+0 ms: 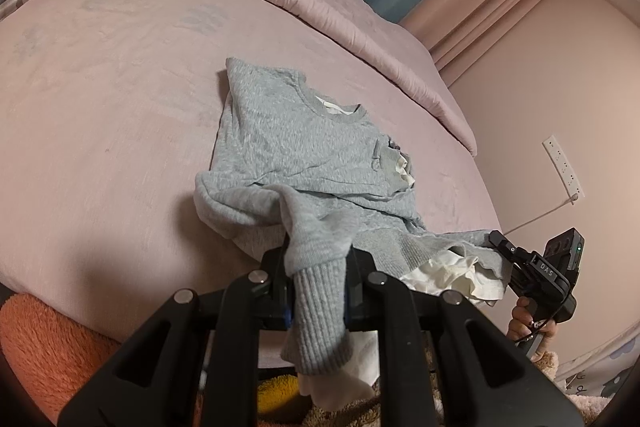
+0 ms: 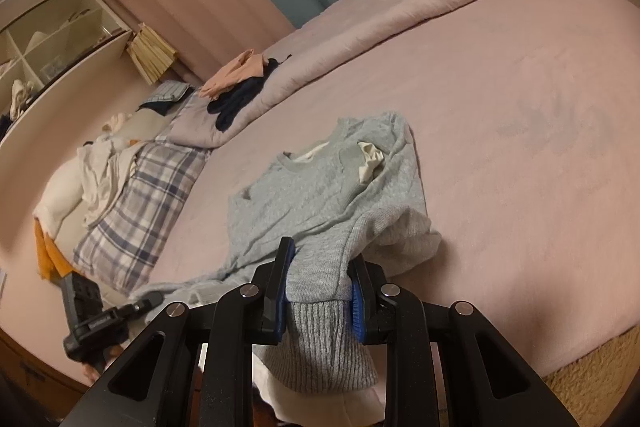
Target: Fold small clothes
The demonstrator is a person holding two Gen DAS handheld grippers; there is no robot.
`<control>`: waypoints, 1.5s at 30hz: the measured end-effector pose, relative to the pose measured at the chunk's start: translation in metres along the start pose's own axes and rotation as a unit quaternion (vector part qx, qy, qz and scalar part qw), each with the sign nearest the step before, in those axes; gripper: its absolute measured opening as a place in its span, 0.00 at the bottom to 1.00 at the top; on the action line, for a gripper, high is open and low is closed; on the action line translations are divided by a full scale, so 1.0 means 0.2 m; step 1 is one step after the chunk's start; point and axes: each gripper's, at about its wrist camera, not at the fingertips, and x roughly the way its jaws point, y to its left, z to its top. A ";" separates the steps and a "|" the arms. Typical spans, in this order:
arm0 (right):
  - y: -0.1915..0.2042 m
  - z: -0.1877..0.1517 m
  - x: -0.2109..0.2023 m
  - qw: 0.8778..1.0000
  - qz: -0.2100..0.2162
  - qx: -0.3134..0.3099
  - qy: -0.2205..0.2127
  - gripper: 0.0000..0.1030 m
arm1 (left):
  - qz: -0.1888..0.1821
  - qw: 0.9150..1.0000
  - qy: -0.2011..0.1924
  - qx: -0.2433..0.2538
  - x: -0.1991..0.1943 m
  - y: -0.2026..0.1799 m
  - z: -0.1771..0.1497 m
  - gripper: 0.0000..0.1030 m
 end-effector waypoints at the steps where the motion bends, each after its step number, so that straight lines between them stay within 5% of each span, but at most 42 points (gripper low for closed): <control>1: 0.00 0.01 0.01 1.000 0.000 0.000 0.000 0.25 | 0.000 1.000 0.000 0.000 0.00 0.00 0.00 0.15; 22: 0.05 0.16 0.14 1.000 -0.013 -0.029 0.000 0.25 | 0.013 1.000 0.003 -0.001 0.13 0.05 0.19 0.15; 34: 0.06 0.33 0.28 1.000 -0.010 -0.028 0.007 0.25 | 0.025 1.000 0.007 -0.007 0.33 0.07 0.46 0.15; 45: -0.07 0.48 0.64 0.995 -0.089 -0.004 0.055 0.25 | 0.060 0.996 0.055 -0.044 0.76 0.22 0.70 0.16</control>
